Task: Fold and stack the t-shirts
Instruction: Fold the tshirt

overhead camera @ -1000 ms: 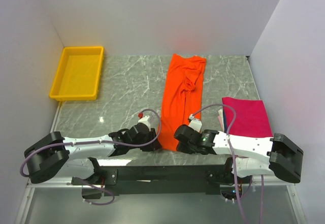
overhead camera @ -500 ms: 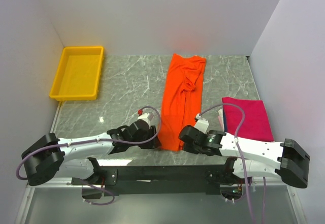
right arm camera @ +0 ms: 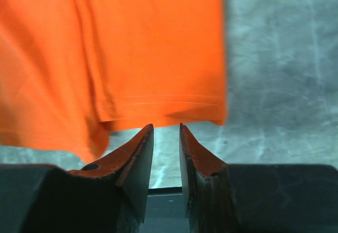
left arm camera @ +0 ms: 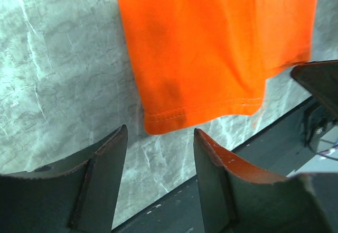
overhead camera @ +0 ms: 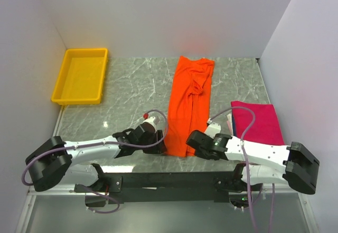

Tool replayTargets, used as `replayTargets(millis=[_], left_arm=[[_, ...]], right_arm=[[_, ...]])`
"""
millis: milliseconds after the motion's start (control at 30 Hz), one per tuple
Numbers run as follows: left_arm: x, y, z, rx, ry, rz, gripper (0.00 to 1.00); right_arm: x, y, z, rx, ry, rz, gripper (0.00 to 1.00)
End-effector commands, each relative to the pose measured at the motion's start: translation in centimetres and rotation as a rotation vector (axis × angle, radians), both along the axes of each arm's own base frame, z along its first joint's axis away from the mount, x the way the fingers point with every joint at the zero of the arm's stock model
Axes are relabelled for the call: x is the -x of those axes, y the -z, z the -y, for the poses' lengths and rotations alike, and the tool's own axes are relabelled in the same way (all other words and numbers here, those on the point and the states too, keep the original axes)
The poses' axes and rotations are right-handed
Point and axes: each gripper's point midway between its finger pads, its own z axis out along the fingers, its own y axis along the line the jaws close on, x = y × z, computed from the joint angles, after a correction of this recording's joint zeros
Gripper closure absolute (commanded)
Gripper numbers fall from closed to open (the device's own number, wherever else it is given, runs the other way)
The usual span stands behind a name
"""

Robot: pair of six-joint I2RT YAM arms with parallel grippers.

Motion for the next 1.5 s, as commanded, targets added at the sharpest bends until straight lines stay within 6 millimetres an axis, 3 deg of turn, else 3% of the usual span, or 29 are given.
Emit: replayTargets(millis=[0, 200, 300, 367, 400, 433, 500, 533, 567, 600, 633, 667, 700, 733, 800, 833, 900, 933, 967, 1000, 1033, 1067, 1133, 1233, 1467], left_arm=[[-0.5, -1.2, 1.5, 0.039, 0.048, 0.023, 0.41], [-0.4, -0.4, 1.6, 0.023, 0.064, 0.007, 0.40], [-1.7, -0.7, 0.9, -0.010, 0.022, 0.038, 0.41], [-2.4, -1.4, 0.4, -0.012, 0.002, 0.053, 0.42], [-3.2, -1.9, 0.1, -0.007, -0.021, 0.058, 0.43], [-3.6, -1.8, -0.2, -0.013, -0.030, 0.053, 0.44], [-4.5, -2.2, -0.4, -0.007, -0.045, 0.055, 0.44], [-4.9, -2.3, -0.6, -0.010, -0.055, 0.058, 0.44], [-5.1, -2.4, -0.7, -0.013, -0.057, 0.060, 0.43], [-5.9, -3.1, -0.7, -0.004, -0.070, 0.069, 0.43], [-6.1, -3.5, -0.6, 0.004, -0.070, 0.073, 0.43], [-6.4, -3.7, -0.6, 0.005, -0.068, 0.076, 0.43], [-6.9, -4.5, -0.4, 0.020, -0.072, 0.086, 0.43], [-7.1, -4.8, -0.4, 0.024, -0.073, 0.088, 0.43], [-7.5, -5.3, -0.4, 0.029, -0.073, 0.094, 0.43], [-7.5, -5.5, -0.3, 0.036, -0.069, 0.094, 0.43], [-7.9, -5.6, -0.4, 0.039, -0.069, 0.094, 0.43], [-7.9, -5.6, -0.4, 0.041, -0.067, 0.092, 0.43], [-8.0, -5.6, -0.5, 0.040, -0.067, 0.094, 0.43], [-8.1, -5.6, -0.6, 0.040, -0.069, 0.096, 0.43], [-8.1, -5.6, -0.7, 0.037, -0.070, 0.098, 0.43], [-8.2, -5.5, -0.8, 0.033, -0.070, 0.102, 0.42], [-8.4, -5.3, -0.9, 0.029, -0.070, 0.096, 0.42], [-8.4, -5.1, -1.1, 0.029, -0.069, 0.092, 0.43], [-8.5, -5.1, -1.3, 0.039, -0.068, 0.083, 0.43]], right_arm=[[0.0, 0.3, 1.8, 0.013, 0.072, 0.025, 0.66], [0.1, 0.1, 2.6, -0.044, 0.132, 0.047, 0.61], [-1.0, -1.5, 2.6, -0.093, 0.155, 0.098, 0.57], [-2.9, -2.9, 2.7, -0.125, 0.156, 0.116, 0.57], [-4.4, -4.0, 1.9, -0.175, 0.147, 0.148, 0.57], [-6.4, -4.5, 3.2, -0.146, 0.154, 0.166, 0.56], [-10.0, -7.5, 2.8, -0.180, 0.152, 0.238, 0.53], [-11.5, -6.8, 3.5, -0.110, 0.136, 0.211, 0.52], [-14.5, -9.4, 4.0, -0.123, 0.174, 0.259, 0.51], [-16.4, -10.3, 3.9, -0.129, 0.173, 0.277, 0.48], [-18.1, -8.8, 4.1, -0.072, 0.147, 0.236, 0.46], [-21.3, -11.1, 4.5, -0.085, 0.177, 0.284, 0.44], [-22.9, -11.2, 4.8, -0.067, 0.181, 0.270, 0.43], [-26.0, -11.0, 4.3, -0.040, 0.166, 0.255, 0.43], [-29.0, -10.5, 5.2, 0.000, 0.188, 0.226, 0.41], [-31.9, -10.1, 4.8, 0.015, 0.185, 0.219, 0.41], [-34.2, -9.3, 5.7, 0.037, 0.202, 0.188, 0.41], [-35.2, -6.8, 5.8, 0.065, 0.195, 0.136, 0.41], [-37.2, -6.4, 5.5, 0.075, 0.182, 0.133, 0.41], [-38.2, -8.3, 5.2, 0.060, 0.185, 0.172, 0.41], [-38.9, -5.8, 4.9, 0.079, 0.160, 0.125, 0.41], [-40.8, -7.6, 4.3, 0.061, 0.156, 0.170, 0.41], [-41.9, -6.4, 3.7, 0.071, 0.139, 0.132, 0.41], [-42.1, -4.7, 2.0, 0.082, 0.088, 0.098, 0.40], [-40.5, -0.3, -0.1, 0.082, 0.015, -0.018, 0.37]])
